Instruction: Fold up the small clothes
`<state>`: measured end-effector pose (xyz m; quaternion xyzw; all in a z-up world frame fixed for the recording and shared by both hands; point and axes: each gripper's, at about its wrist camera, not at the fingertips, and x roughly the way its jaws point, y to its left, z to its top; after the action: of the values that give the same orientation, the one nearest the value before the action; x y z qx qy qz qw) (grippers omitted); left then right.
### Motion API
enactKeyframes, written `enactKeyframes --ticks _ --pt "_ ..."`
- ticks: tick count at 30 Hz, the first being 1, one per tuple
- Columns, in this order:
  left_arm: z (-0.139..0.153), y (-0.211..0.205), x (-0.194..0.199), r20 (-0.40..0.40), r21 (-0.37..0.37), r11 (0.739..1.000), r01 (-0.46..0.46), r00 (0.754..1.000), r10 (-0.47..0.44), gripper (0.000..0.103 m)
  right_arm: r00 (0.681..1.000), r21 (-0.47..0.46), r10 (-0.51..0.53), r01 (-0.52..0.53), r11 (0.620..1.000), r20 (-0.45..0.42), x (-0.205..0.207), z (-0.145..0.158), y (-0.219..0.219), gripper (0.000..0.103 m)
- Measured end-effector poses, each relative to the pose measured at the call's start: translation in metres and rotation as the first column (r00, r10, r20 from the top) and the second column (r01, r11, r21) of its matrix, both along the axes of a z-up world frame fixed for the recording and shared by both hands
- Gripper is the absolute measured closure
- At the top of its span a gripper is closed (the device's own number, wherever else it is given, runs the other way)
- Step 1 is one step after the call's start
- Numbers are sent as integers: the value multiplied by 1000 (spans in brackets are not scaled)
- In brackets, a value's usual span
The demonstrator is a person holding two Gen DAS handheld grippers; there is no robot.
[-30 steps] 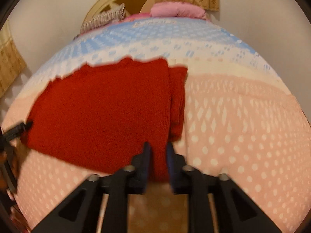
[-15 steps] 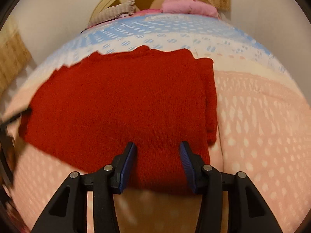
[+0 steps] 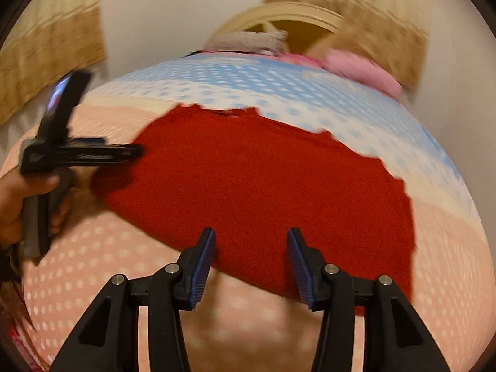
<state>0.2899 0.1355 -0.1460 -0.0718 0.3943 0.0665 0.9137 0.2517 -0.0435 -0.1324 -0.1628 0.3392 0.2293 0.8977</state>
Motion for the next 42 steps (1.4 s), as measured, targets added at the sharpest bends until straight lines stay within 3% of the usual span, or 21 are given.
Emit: enactKeyframes --ticks 4,9,13,16,21,25,30,35,37,39,42 --pt "-1 0 0 -2 -6 1000 1 1000 -1 0 998 -13 68 -68 998 16 -3 -5 28 49" --pt "-1 -1 2 -7 -8 1000 5 1000 -5 0 990 -47 127 -124 991 61 -15 -7 52 39" --pt "9 4 3 25 -18 1000 15 1000 -15 0 984 -73 165 -160 984 69 -22 -12 65 38" --pt "20 21 5 59 -81 997 4 998 1 0 976 -105 196 -186 977 91 -30 -14 75 38" --pt "13 43 26 20 -168 986 -2 1000 5 0 964 -142 242 -225 964 114 -37 -19 94 32" --pt "6 40 38 10 -228 973 28 1000 -27 7 953 -220 271 -237 946 139 -40 -27 113 32" --pt "2 20 56 -14 -184 980 80 996 -84 9 942 -257 296 -251 933 155 -39 -28 131 32" --pt "-2 9 74 -43 -148 982 120 991 -128 18 956 -226 257 -222 949 141 -24 -24 133 32" --pt "-2 7 77 -42 -133 982 131 990 -138 21 960 -202 248 -220 955 127 -21 -23 130 38" --pt "-3 3 81 -40 -118 981 152 987 -157 26 963 -187 245 -223 957 108 -17 -24 127 63" --pt "-3 -2 83 -35 -90 981 169 984 -173 34 966 -160 243 -227 961 86 -16 -25 127 72"
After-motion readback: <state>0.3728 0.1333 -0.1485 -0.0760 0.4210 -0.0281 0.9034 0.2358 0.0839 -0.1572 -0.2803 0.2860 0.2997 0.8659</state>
